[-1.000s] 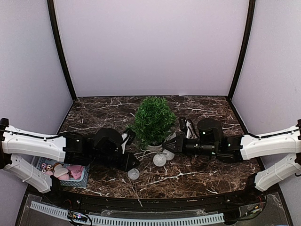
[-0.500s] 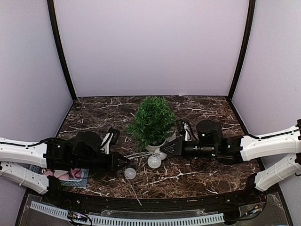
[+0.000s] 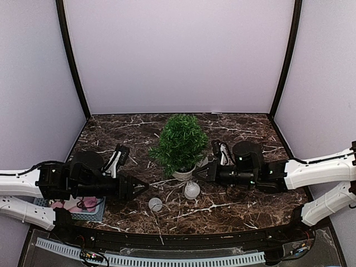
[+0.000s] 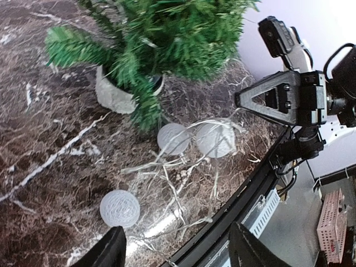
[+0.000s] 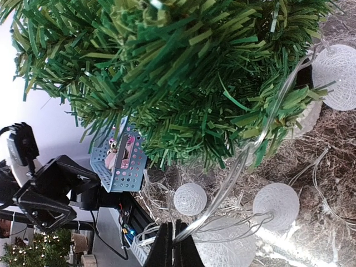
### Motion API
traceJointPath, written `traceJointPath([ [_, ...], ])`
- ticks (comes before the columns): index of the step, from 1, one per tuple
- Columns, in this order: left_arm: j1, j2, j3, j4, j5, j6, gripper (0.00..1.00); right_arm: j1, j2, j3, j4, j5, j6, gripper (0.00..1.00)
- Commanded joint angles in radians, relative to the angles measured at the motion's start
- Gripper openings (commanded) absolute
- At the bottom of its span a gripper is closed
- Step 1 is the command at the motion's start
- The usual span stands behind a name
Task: Decorate the small christmas tree
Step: Wrap the side of the string light in the gap of the branches.
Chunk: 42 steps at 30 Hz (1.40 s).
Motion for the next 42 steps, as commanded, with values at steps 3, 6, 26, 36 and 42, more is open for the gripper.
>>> traceJointPath([
  [3,-0.002,0.247,0.249,0.026,0.076,0.246,0.62,-0.001,0.014,0.014,0.017,-0.002,-0.019,0.00],
  [6,-0.003,0.397,0.363,0.028,0.078,0.301,0.57,-0.001,0.018,0.015,0.021,-0.001,-0.019,0.00],
  [26,-0.005,0.749,0.531,0.073,0.116,0.263,0.33,-0.002,0.008,0.007,0.032,-0.013,-0.022,0.00],
  [36,-0.006,0.758,0.510,0.095,0.130,0.246,0.09,-0.001,-0.003,0.002,0.024,-0.009,-0.026,0.00],
  [42,-0.008,0.720,0.490,0.107,0.129,0.242,0.01,-0.002,-0.003,-0.001,0.002,0.008,-0.027,0.00],
])
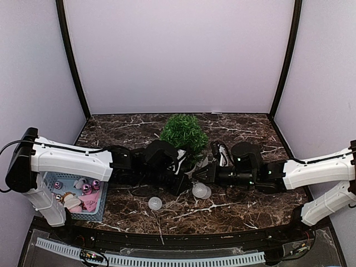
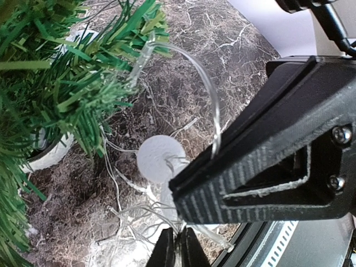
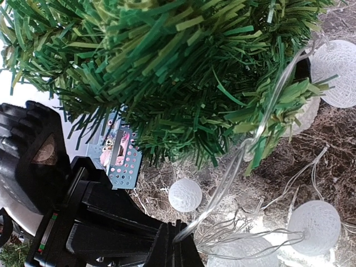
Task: Decorate the small christmas tree
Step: Wrap the side of the string light in the gap of the branches.
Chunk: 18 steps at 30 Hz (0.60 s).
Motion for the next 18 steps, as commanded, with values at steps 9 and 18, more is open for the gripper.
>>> traceJointPath([
  [9,-0.006,-0.193,-0.089,0.069,-0.061,-0.024,0.01,-0.002,-0.017,0.014,-0.122,0.103,-0.027,0.00],
  [18,-0.006,-0.370,-0.176,0.020,-0.061,-0.052,0.00,-0.002,-0.025,0.001,-0.197,0.187,0.002,0.00],
])
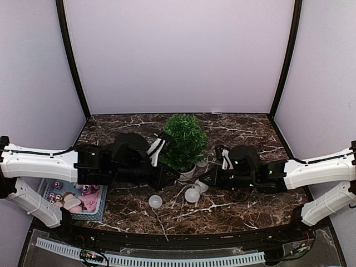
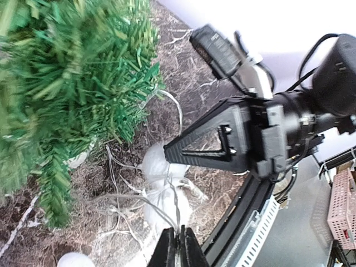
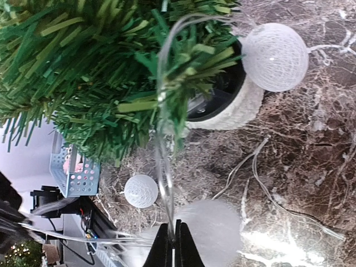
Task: Decorate the small christmas tree
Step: Wrap the side of the string light in the gap of the branches.
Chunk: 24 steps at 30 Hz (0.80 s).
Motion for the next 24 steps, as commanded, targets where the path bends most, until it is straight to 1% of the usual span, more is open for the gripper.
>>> traceJointPath([
  [1,-0.003,-0.119,-0.056,-0.031,-0.010,-0.021,0.00,-0.004,-0.016,-0.005,-0.054,0.076,0.015,0.00],
  [5,-0.002,-0.243,-0.095,-0.092,-0.018,-0.024,0.00,-0.005,-0.021,-0.008,-0.074,0.099,0.025,0.00],
  [9,0.006,-0.369,-0.107,-0.214,-0.060,-0.043,0.00,-0.005,-0.021,-0.006,-0.088,0.114,0.030,0.00],
  [11,0.014,-0.447,-0.115,-0.239,-0.044,-0.044,0.00,-0.005,-0.018,-0.005,-0.087,0.114,0.031,0.00],
  [13,0.021,-0.483,-0.113,-0.254,-0.022,-0.042,0.00,-0.005,-0.013,0.000,-0.084,0.109,0.029,0.00],
  [16,0.027,-0.505,-0.079,-0.306,-0.030,-0.038,0.00,-0.005,-0.007,0.007,-0.080,0.104,0.025,0.00],
  [18,0.032,-0.510,-0.047,-0.385,-0.072,-0.044,0.00,-0.005,-0.008,0.011,-0.078,0.102,0.023,0.00],
  [20,0.038,-0.512,-0.014,-0.505,-0.155,-0.076,0.00,-0.005,-0.019,0.011,-0.078,0.103,0.015,0.00],
  [21,0.041,-0.516,-0.002,-0.594,-0.228,-0.093,0.00,-0.005,-0.029,0.010,-0.078,0.106,0.011,0.00],
  [22,0.047,-0.520,0.022,-0.643,-0.264,-0.134,0.00,-0.006,-0.040,0.009,-0.080,0.110,0.005,0.00],
  [23,0.051,-0.532,0.031,-0.732,-0.327,-0.153,0.00,-0.005,-0.054,0.010,-0.086,0.117,0.000,0.00],
  [24,0.059,-0.539,0.049,-0.771,-0.353,-0.185,0.00,-0.005,-0.068,0.012,-0.093,0.124,-0.004,0.00],
])
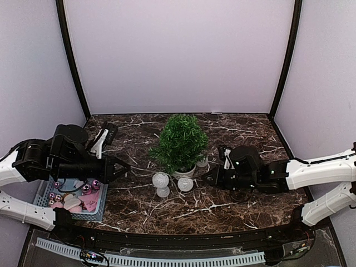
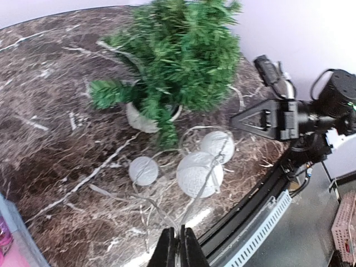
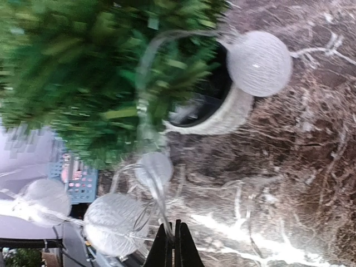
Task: Decorate the small christmas tree
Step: Wrap the side of the string light in the gap of the branches.
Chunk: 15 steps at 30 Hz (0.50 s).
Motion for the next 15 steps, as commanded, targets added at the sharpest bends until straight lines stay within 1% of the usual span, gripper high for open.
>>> traceJointPath([
  [1,0.030,-0.060,0.092,-0.358,-0.256,-0.120,0.00,-0.005,-0.060,0.016,-0.037,0.066,-0.031,0.00],
  [3,0.042,-0.084,0.118,-0.423,-0.289,-0.140,0.01,-0.006,-0.081,0.025,-0.082,0.083,-0.038,0.00],
  [5,0.050,-0.101,0.152,-0.444,-0.298,-0.129,0.01,-0.009,-0.094,0.031,-0.102,0.094,-0.041,0.00],
  [8,0.051,-0.109,0.178,-0.415,-0.258,-0.054,0.03,-0.012,-0.104,0.037,-0.104,0.097,-0.041,0.00],
  [10,0.051,-0.107,0.183,-0.349,-0.205,0.010,0.03,-0.011,-0.104,0.041,-0.100,0.091,-0.043,0.00],
  [13,0.051,-0.093,0.185,-0.332,-0.178,0.046,0.05,-0.011,-0.104,0.038,-0.073,0.066,-0.049,0.00],
  [15,0.051,-0.075,0.180,-0.359,-0.187,0.031,0.06,-0.012,-0.105,0.033,-0.051,0.051,-0.054,0.00],
])
